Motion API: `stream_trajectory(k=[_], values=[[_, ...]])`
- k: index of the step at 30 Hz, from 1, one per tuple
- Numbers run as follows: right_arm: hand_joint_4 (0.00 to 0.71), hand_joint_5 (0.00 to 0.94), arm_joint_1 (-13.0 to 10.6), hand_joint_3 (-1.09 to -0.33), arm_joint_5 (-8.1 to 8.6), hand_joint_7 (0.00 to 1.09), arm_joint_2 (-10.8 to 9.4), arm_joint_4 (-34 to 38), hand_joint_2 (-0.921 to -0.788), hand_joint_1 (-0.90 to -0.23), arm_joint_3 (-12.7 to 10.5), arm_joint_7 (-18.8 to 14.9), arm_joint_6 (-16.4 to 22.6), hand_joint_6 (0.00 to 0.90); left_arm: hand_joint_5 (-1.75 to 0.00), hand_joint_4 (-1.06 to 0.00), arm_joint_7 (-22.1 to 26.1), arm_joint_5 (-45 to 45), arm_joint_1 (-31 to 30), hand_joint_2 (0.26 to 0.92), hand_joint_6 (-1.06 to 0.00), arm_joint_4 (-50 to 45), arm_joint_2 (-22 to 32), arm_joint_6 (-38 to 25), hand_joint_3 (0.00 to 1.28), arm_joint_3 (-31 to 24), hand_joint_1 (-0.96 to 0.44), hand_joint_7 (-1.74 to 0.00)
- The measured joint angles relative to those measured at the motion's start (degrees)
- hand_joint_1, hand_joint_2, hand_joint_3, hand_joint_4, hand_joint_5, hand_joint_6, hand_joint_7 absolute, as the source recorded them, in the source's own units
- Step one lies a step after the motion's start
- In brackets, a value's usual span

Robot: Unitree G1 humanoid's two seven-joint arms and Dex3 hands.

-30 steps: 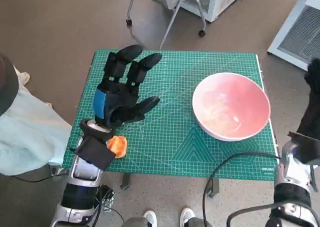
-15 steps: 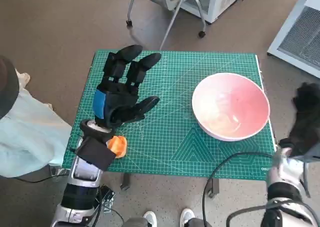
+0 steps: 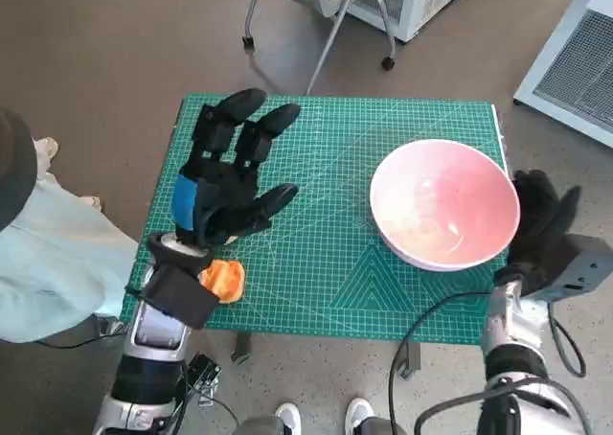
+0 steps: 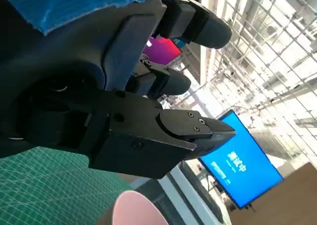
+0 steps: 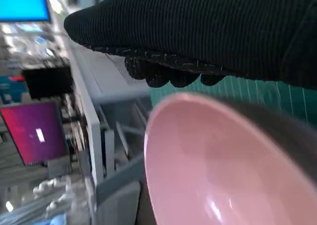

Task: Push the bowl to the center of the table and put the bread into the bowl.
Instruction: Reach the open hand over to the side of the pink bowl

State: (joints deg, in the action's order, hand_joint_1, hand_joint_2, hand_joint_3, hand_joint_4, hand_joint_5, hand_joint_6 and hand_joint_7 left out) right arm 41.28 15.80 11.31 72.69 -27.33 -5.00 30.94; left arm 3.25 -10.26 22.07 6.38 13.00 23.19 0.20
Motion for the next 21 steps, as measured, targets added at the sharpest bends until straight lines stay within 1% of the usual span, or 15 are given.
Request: stream_trajectory(k=[3, 6, 12, 16, 21], values=[[0.214, 0.003, 0.93, -0.976, 1.88, 0.66, -0.93, 0.10, -0.921, -0.511, -1.29, -1.47, -1.25, -0.001, -0.65, -0.15, -0.04, 0.03, -0.78, 0.903, -0.10, -0.60, 0.24, 0.02, 0.18, -0.52, -0.11, -0.83], [0.221, 0.007, 1.69, -0.981, 2.54, 0.65, -1.66, 0.18, -0.921, -0.507, -1.77, -2.60, -2.01, -0.001, -0.64, -0.15, -0.11, 0.03, -1.44, 0.915, -0.11, -0.77, 0.44, 0.06, 0.16, -1.15, -0.12, -0.81], [0.246, 0.018, 3.53, -0.983, 2.43, 0.65, -3.21, 0.20, -0.921, -0.505, -1.55, -3.13, -2.72, 0.000, -0.63, -0.16, -0.92, -0.14, -2.98, 0.920, -0.12, -1.15, 0.59, 0.22, 0.14, -2.17, -0.13, -0.80], [0.246, 0.016, 4.92, -0.978, 2.05, 0.69, -4.14, 0.21, -0.921, -0.495, -1.12, -3.15, -2.73, -0.001, -0.62, -0.17, -1.95, -0.85, -4.10, 0.921, -0.12, -1.96, 0.60, 0.23, 0.14, -2.71, -0.15, -0.79], [0.230, 0.006, 6.51, -0.981, 2.04, 0.71, -5.47, 0.24, -0.921, -0.493, -0.98, -3.73, -2.75, -0.001, -0.61, -0.17, -3.05, -1.48, -5.18, 0.921, -0.13, -3.28, 0.62, 0.23, 0.14, -3.20, -0.16, -0.79]])
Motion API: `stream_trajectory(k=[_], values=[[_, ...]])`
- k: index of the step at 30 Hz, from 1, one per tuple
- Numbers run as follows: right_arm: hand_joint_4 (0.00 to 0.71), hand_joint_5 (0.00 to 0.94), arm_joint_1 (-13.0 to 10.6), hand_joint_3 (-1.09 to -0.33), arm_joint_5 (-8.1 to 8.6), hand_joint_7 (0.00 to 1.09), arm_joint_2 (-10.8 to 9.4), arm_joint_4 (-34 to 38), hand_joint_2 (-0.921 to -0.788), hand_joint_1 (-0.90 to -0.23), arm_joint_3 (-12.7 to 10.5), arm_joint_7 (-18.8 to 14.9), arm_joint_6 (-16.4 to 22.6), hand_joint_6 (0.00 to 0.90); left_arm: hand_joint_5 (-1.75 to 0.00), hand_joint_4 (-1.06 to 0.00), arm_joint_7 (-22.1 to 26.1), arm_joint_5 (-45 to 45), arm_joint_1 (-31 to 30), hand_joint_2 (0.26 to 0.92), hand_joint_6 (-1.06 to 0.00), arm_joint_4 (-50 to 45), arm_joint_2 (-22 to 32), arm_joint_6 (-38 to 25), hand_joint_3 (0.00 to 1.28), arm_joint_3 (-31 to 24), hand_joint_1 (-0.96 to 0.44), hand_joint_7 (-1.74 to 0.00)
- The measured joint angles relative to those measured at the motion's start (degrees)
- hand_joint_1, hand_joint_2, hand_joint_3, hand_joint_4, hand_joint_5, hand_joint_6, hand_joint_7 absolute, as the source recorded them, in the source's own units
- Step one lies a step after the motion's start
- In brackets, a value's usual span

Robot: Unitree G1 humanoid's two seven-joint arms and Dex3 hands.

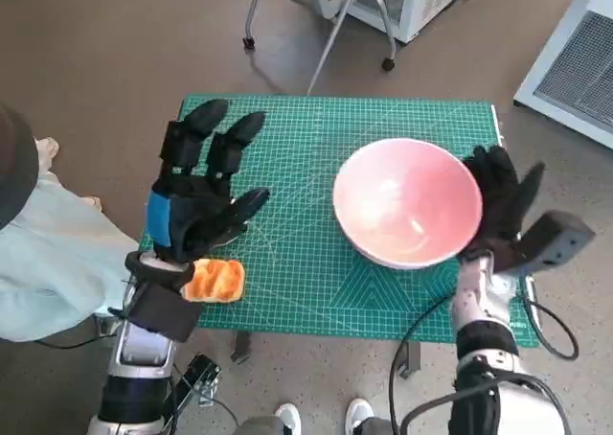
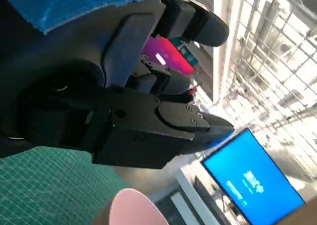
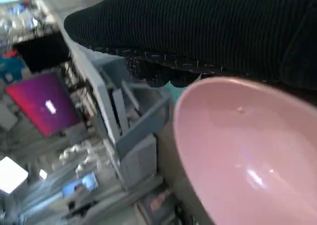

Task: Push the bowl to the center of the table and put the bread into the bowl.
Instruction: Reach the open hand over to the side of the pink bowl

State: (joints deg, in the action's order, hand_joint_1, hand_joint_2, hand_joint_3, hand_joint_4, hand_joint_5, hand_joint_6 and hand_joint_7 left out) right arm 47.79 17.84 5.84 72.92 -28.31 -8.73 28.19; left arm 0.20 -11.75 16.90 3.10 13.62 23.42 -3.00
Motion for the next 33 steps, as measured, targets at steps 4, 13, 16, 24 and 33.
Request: stream_trajectory(k=[4, 13, 16, 24, 33], values=[[0.228, 0.005, 1.13, -0.982, -0.40, 0.72, -0.92, 0.05, -0.921, -0.507, 0.96, 0.08, 0.00, -0.001, -0.61, -0.17, -0.42, -0.69, -1.06, 0.921, -0.13, -1.30, 0.09, -0.01, 0.14, -0.41, -0.17, -0.78], [0.264, 0.023, 3.62, -0.965, -2.56, 0.74, -2.73, 0.65, -0.921, -0.498, 3.67, 1.51, -1.01, -0.001, -0.59, -0.18, -1.13, -1.01, -4.43, 0.921, -0.13, -4.11, 0.21, -0.42, 0.14, -2.24, -0.16, -0.77], [0.251, 0.015, 4.71, -0.952, -2.57, 0.71, -3.29, 0.97, -0.921, -0.490, 4.01, 1.50, -1.78, -0.001, -0.59, -0.18, -1.47, -1.04, -5.66, 0.921, -0.14, -5.11, 0.23, -0.61, 0.15, -2.94, -0.16, -0.77], [0.254, 0.015, 6.65, -0.938, -4.01, 0.69, -4.38, 1.53, -0.921, -0.499, 5.37, 2.05, -3.79, -0.001, -0.58, -0.19, -2.32, -1.76, -7.75, 0.921, -0.14, -7.54, 0.32, -1.48, 0.15, -4.47, -0.15, -0.76], [0.298, 0.034, 7.15, -0.934, -10.40, 0.77, -3.35, 1.18, -0.921, -0.528, 10.24, 5.58, -1.62, 0.002, -0.56, -0.20, -2.01, -1.76, -10.21, 0.921, -0.14, -9.54, 2.86, -1.93, 0.14, -6.97, -0.15, -0.75]])
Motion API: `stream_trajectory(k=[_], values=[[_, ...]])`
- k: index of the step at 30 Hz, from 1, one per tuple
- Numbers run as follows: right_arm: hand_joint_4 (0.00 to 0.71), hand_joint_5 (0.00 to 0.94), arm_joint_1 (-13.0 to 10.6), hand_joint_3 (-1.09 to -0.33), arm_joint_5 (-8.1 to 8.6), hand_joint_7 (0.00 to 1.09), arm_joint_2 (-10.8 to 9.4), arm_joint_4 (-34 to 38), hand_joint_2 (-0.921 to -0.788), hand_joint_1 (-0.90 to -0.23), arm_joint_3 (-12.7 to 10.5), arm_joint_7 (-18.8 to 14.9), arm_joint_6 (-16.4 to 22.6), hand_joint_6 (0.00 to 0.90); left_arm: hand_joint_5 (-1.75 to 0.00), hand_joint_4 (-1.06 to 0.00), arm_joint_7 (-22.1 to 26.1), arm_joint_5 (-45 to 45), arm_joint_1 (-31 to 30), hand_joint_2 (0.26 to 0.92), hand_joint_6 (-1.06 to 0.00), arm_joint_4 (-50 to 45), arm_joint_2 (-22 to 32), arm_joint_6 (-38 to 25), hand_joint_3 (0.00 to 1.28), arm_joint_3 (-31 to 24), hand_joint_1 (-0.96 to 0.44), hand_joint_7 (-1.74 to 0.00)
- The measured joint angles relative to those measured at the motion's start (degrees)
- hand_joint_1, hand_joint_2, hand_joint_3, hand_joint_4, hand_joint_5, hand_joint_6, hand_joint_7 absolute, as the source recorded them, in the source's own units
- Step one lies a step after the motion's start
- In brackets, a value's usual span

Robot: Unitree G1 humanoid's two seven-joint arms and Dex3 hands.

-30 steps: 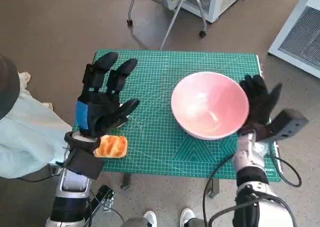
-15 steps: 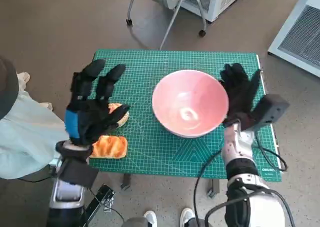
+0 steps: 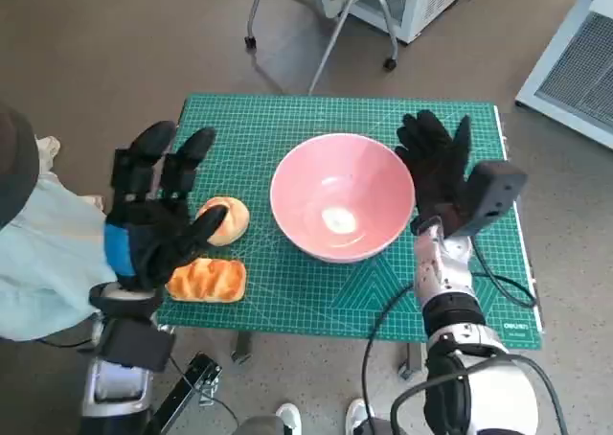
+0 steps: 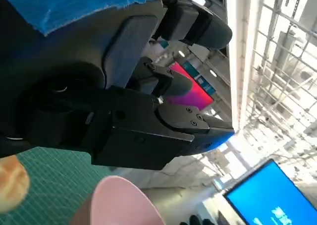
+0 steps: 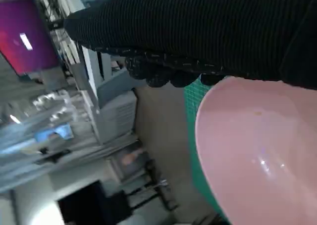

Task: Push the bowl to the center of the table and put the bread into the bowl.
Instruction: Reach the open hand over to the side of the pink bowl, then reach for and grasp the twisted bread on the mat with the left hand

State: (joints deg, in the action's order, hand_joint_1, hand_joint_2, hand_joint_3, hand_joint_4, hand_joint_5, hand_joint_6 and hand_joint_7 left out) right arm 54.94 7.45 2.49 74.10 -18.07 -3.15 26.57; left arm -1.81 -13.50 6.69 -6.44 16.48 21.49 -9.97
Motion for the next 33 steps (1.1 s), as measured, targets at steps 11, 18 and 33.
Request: stream_trajectory(k=[11, 18, 33], values=[[0.332, 0.046, -0.94, -0.936, -11.78, 0.83, 5.62, -6.80, -0.921, -0.573, 9.15, 5.65, 18.50, -0.001, -0.46, -0.24, 8.01, 0.86, -2.05, 0.918, -0.19, -1.77, 13.40, -0.03, 0.09, -7.14, -0.13, -0.70], [0.336, 0.048, -3.87, -0.905, -10.96, 0.83, 7.27, -13.64, -0.921, -0.590, 11.28, 1.34, 26.45, -0.001, -0.36, -0.28, 16.14, 2.12, -3.39, 0.900, -0.26, -4.85, 21.21, -2.21, 0.04, -8.76, -0.11, -0.61], [0.328, 0.047, -12.85, -0.875, -1.01, 0.86, 7.56, -30.34, -0.921, -0.579, 13.55, -13.82, 24.81, -0.001, -0.15, -0.39, 31.17, 4.24, -6.18, 0.852, -0.42, -10.09, 31.29, -8.24, 0.00, -8.39, -0.04, -0.36]])
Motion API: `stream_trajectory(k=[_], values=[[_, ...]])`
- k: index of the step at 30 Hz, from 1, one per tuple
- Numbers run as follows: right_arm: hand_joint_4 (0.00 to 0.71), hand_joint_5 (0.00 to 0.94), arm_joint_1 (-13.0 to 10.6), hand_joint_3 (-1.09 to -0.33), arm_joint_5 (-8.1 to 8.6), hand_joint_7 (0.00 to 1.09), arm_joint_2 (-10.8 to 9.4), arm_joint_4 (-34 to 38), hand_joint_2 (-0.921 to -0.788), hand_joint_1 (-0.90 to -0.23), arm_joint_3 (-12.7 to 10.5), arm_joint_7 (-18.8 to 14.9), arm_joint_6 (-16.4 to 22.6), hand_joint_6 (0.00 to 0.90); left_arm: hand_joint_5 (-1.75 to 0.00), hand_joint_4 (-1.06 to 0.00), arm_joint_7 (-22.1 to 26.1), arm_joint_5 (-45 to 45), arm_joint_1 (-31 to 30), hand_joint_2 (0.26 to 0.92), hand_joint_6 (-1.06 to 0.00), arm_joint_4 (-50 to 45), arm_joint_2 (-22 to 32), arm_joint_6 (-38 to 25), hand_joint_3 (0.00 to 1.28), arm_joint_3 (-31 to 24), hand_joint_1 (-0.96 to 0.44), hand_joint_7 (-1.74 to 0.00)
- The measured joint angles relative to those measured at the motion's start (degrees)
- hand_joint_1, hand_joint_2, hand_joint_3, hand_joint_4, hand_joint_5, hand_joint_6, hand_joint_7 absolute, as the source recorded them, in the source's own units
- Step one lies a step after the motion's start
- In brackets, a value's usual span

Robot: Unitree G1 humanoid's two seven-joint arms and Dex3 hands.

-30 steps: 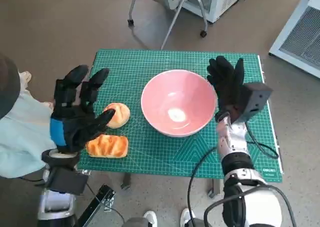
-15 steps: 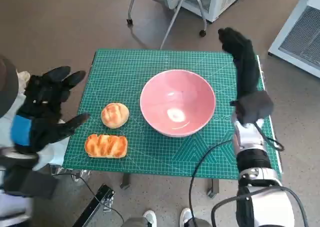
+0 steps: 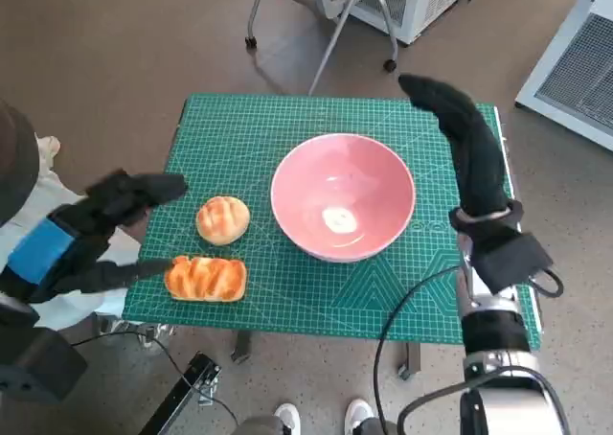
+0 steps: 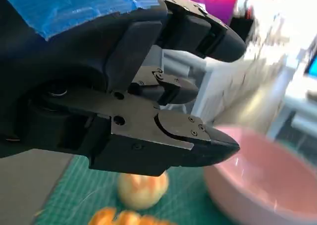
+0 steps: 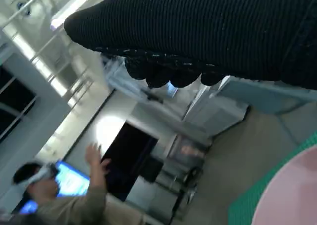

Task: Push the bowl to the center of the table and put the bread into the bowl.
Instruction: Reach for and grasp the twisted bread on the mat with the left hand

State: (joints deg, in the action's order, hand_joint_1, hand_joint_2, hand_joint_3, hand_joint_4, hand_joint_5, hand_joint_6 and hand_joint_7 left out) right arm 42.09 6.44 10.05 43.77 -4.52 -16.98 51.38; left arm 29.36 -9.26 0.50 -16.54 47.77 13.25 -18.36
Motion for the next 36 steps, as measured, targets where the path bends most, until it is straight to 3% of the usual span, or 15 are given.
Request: stream_trajectory(k=[2, 15, 27, 36], values=[[0.328, 0.047, -0.74, -0.874, 0.66, 0.86, 0.01, -1.33, -0.921, -0.578, -0.01, -0.71, -0.40, -0.001, -0.12, -0.41, 0.68, -0.64, -0.07, 0.843, -0.44, -0.12, 0.57, 0.22, 0.00, 0.51, -0.04, -0.33], [0.327, 0.052, -2.77, -0.882, 0.53, 0.88, -0.01, -4.42, -0.921, -0.567, -0.02, -0.97, -1.54, -0.001, -0.01, -0.40, 5.29, -6.78, -0.38, 0.780, -0.48, -0.16, 3.01, -0.08, 0.00, 6.64, 0.00, -0.13], [0.333, 0.060, -2.86, -0.886, 0.11, 0.88, -0.09, -5.03, -0.921, -0.566, -0.02, -0.47, -2.51, -0.001, 0.00, -0.35, 12.01, -13.87, 1.60, 0.794, -0.49, -3.30, 5.95, -8.64, 0.01, 12.79, 0.12, -0.06], [0.333, 0.065, -3.65, -0.887, 0.11, 0.89, -0.32, -5.85, -0.921, -0.567, 0.03, -0.35, -3.32, -0.001, -0.01, -0.37, 14.06, -20.76, 3.96, 0.801, -0.51, -4.59, 5.86, -13.51, 0.01, 18.65, 0.07, -0.04]])
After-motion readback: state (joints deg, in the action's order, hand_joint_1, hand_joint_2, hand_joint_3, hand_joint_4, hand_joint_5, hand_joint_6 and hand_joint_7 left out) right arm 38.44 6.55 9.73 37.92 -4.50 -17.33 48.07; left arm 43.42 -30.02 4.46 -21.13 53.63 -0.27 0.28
